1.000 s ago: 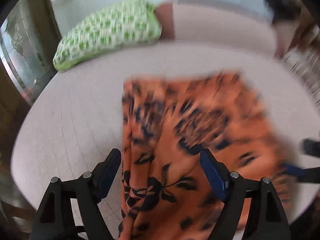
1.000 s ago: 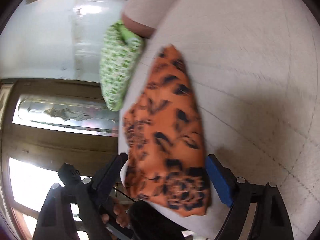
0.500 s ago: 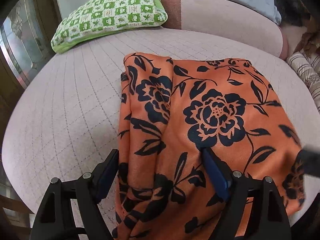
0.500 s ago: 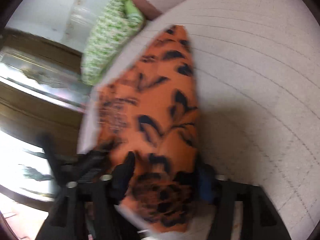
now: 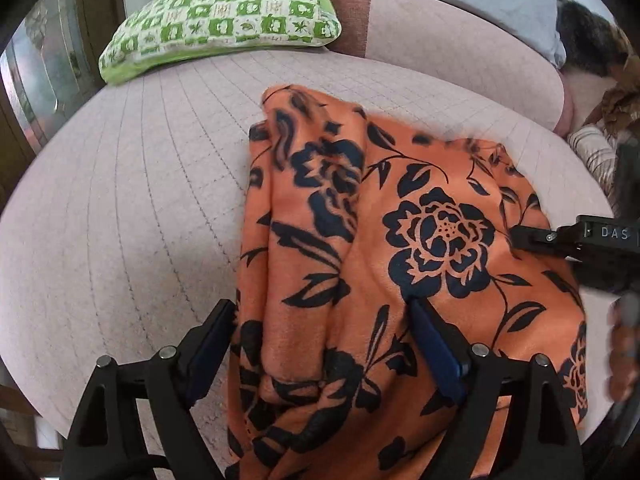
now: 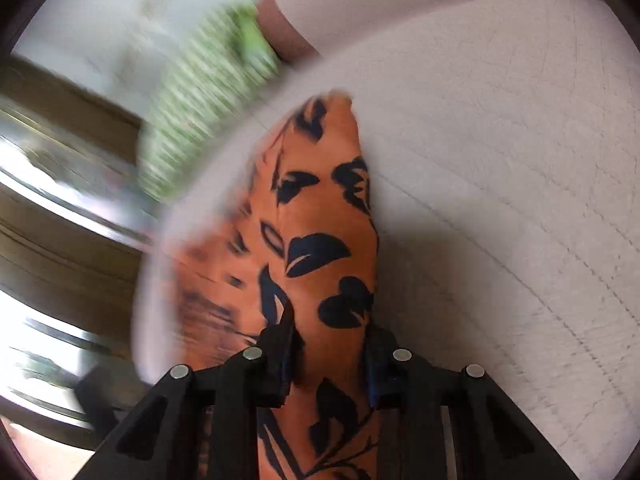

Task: Fold small clothes

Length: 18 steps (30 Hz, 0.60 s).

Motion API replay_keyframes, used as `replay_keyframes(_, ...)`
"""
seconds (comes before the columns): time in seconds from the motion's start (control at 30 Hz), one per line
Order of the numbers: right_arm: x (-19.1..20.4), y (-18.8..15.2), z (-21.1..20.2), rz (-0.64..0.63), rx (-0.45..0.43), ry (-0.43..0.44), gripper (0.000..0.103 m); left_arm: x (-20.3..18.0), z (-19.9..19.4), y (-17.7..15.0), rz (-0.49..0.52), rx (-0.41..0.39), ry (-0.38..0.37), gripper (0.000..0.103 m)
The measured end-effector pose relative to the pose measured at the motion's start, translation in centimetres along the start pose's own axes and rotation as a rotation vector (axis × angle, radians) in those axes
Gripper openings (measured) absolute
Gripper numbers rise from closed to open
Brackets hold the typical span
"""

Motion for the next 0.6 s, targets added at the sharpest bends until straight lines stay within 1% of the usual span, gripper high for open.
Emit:
replay_keyframes(0.03, 0.2, 0.3, -0.9, 0.024, -0.025, 0.032, 0.045, 0.2, -0.5, 0.2, -0.013, 0.000, -0.027, 0.086)
replay_keyframes(0.07, 0.7, 0.5, -1.8, 0.005, -0.054, 0.024, 0.058, 0.5, -1.2, 0.5, -0.025, -0.006, -0.057, 0.086)
replay_keyframes(0.1, 1.2, 0.6, -2.9, -0.024, -0.089, 0.008, 0.063, 1.3, -2.4, 1.4, -0.045, -0.042, -0.079, 0.086)
replay_keyframes(0.17, 2.9, 0.3, -5.3, -0.114, -0.147, -0.021, 0.063, 2.7, -3.7, 3.2, -0.076, -0.096, -0.106, 0.086)
replay_keyframes(0.2, 4.5, -0.2, -6.6, -0.155, -0.164, 0.001, 0.063, 3.5, -4.0, 4.4, -0.106, -0.112, -0.123, 0.086)
replay_keyframes(0.27, 7.5, -1.4, -7.0, -0.207, -0.156, 0.056, 0.064, 4.5, -2.9, 6.8, -0.157, -0.085, -0.169, 0.085)
replay_keyframes(0.3, 7.6, -3.0, -7.4, -0.228, -0.132, 0.071, 0.064, 4.5, -1.9, 7.8, -0.155, -0.065, -0.174, 0.078)
replay_keyframes(0.33, 8.2, -4.0, -6.8, -0.241, -0.100, 0.087, 0.064, 4.4, -0.4, 8.7, -0.154, -0.025, -0.187, 0.062)
replay_keyframes(0.37, 8.3, -4.9, -6.2, -0.248, -0.080, 0.096, 0.064, 4.2, 1.2, 9.3, -0.165, 0.032, -0.211, 0.053)
replay_keyframes(0.4, 7.8, -6.2, -5.4, -0.258, -0.043, 0.098, 0.065, 3.8, 2.5, 9.7, -0.169, 0.074, -0.225, 0.040)
replay_keyframes(0.43, 7.4, -7.1, -4.4, -0.264, -0.014, 0.092, 0.065, 3.5, 3.6, 9.8, -0.166, 0.107, -0.220, 0.029)
replay_keyframes(0.47, 6.7, -7.6, -3.6, -0.265, -0.015, 0.092, 0.065, 3.3, 4.3, 9.6, -0.154, 0.132, -0.200, 0.024)
replay_keyframes(0.5, 6.4, -7.8, -3.8, -0.260, -0.035, 0.107, 0.065, 3.6, 5.6, 9.1, -0.146, 0.161, -0.162, 0.026)
replay_keyframes(0.53, 6.4, -7.6, -3.9, -0.245, -0.045, 0.127, 0.065, 3.9, 6.7, 8.6, -0.167, 0.179, -0.164, 0.031)
replay_keyframes(0.57, 6.3, -7.4, -4.1, -0.225, -0.041, 0.140, 0.065, 4.1, 6.9, 8.5, -0.190, 0.175, -0.175, 0.031)
replay_keyframes(0.6, 6.2, -7.3, -4.5, -0.219, -0.034, 0.141, 0.065, 4.0, 6.3, 8.5, -0.173, 0.155, -0.154, 0.032)
Point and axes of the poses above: each gripper's, at about its wrist camera, not at the fingertips, and z roughly the way its jaws point, x to its left, y to its top, the point moved 9 cm from there along z, roughly the way its jaws point, and after that the axes turned 4 degrees about y, right-handed, at the moved point
